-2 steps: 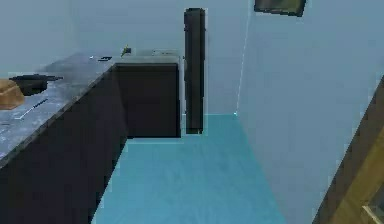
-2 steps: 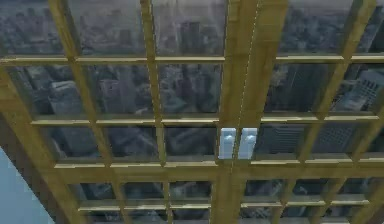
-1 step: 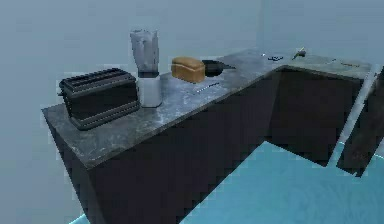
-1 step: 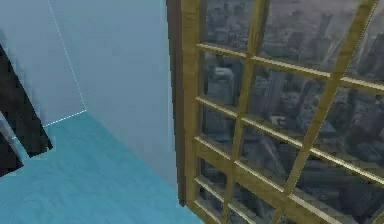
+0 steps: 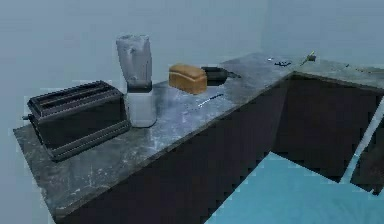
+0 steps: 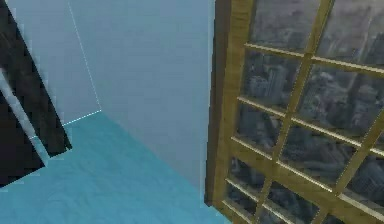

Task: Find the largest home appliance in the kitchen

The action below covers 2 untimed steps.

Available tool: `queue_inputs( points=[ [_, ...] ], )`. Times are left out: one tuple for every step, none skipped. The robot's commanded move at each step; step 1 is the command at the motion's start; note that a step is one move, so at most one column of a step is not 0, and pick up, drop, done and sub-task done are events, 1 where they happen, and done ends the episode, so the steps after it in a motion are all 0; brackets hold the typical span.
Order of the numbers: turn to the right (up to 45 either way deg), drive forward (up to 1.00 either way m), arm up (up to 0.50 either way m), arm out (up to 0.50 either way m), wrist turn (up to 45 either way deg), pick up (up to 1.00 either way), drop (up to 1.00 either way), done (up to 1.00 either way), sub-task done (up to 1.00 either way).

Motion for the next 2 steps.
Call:
queue_inputs(
  points=[
    [-45.0,0.00,0.00,0.00,0.0,0.00,0.00,0.00,0.00],
    [-45.0,0.00,0.00,0.00,0.0,0.00,0.00,0.00,0.00]
  ],
)
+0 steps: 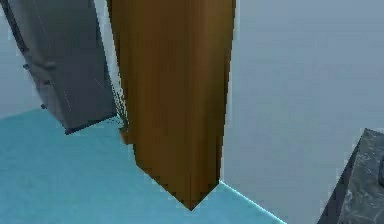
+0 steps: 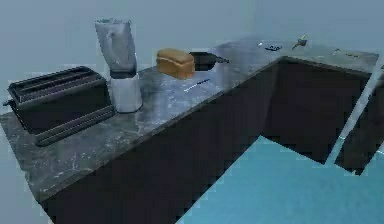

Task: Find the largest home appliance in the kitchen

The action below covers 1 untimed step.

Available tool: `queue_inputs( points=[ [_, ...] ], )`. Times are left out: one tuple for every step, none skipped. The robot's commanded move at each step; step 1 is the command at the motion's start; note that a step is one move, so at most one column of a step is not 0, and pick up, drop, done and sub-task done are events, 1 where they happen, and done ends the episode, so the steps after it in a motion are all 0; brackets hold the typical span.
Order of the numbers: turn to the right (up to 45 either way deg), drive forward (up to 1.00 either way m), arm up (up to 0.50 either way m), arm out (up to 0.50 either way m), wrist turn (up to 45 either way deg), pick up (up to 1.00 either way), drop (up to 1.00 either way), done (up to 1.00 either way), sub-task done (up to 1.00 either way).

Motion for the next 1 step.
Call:
queue_inputs(
  points=[
    [-45.0,0.00,0.00,0.00,0.0,0.00,0.00,0.00,0.00]
  ],
)
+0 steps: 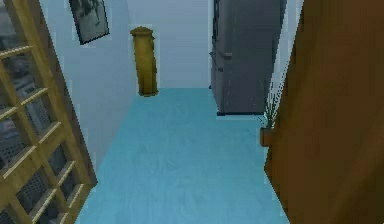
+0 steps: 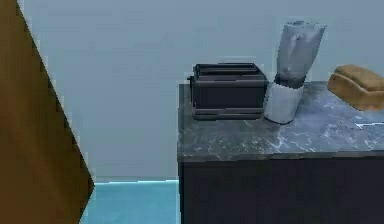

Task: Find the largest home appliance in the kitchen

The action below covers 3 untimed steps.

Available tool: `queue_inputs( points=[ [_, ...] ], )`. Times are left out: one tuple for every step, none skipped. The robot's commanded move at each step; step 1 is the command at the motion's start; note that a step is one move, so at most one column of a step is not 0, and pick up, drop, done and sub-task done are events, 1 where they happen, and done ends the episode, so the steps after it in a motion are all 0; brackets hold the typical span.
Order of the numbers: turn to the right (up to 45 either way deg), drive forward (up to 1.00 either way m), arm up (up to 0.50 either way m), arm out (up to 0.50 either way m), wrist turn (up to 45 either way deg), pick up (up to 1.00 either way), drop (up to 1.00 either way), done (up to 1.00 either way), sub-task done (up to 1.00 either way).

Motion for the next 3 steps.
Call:
queue_inputs(
  points=[
    [0.0,1.00,0.00,0.00,0.0,0.00,0.00,0.00,0.00],
    [-3.0,0.00,0.00,0.00,0.0,0.00,0.00,0.00,0.00],
    [0.0,1.00,0.00,0.00,0.0,0.00,0.00,0.00,0.00]
  ],
)
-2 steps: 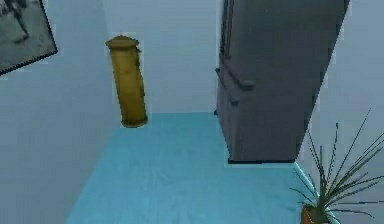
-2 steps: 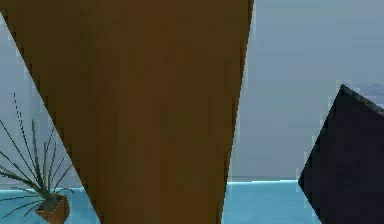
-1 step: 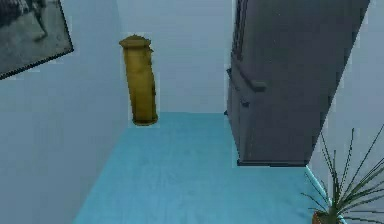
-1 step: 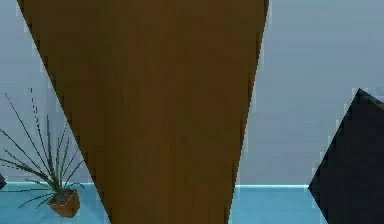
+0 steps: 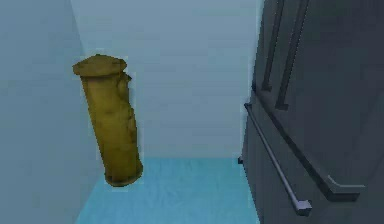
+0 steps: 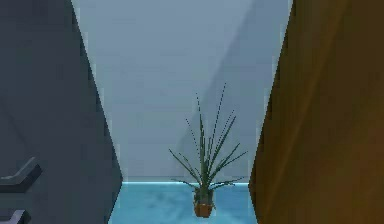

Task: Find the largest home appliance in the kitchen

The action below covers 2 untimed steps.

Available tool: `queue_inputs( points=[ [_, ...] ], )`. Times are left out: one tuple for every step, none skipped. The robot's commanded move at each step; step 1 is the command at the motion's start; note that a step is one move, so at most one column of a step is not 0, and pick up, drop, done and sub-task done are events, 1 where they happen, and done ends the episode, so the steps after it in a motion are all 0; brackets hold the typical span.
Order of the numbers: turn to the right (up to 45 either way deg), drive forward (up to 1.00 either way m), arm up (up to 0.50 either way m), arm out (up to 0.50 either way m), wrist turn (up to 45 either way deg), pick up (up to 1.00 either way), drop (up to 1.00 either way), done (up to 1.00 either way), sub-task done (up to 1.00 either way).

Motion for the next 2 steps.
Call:
queue_inputs(
  points=[
    [-12.0,0.00,0.00,0.00,0.0,0.00,0.00,0.00,0.00],
    [0.0,0.10,0.00,0.00,0.0,0.00,0.00,0.00,0.00]
  ],
)
